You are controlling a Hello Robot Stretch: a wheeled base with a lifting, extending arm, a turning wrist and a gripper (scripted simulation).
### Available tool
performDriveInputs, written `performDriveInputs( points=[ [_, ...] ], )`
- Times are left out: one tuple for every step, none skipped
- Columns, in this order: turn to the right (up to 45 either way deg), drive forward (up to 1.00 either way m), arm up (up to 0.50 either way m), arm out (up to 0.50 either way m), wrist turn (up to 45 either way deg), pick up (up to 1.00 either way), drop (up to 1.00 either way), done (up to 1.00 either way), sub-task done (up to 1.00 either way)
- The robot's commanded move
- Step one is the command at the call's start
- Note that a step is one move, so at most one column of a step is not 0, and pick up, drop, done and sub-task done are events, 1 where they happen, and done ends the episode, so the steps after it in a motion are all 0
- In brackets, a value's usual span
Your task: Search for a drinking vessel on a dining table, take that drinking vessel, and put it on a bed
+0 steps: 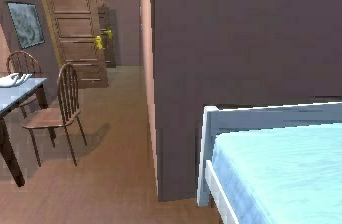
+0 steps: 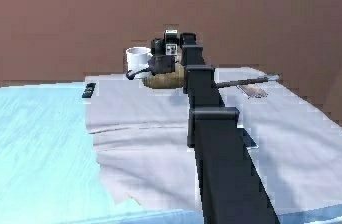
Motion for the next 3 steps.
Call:
performDriveInputs(
  points=[
    [0.0,0.0,-0.04,0.0,0.0,0.0,0.0,0.0,0.0],
    [0.0,0.0,-0.32,0.0,0.0,0.0,0.0,0.0,0.0],
    [0.0,0.0,0.0,0.0,0.0,0.0,1.0,0.0,0.0]
  ],
)
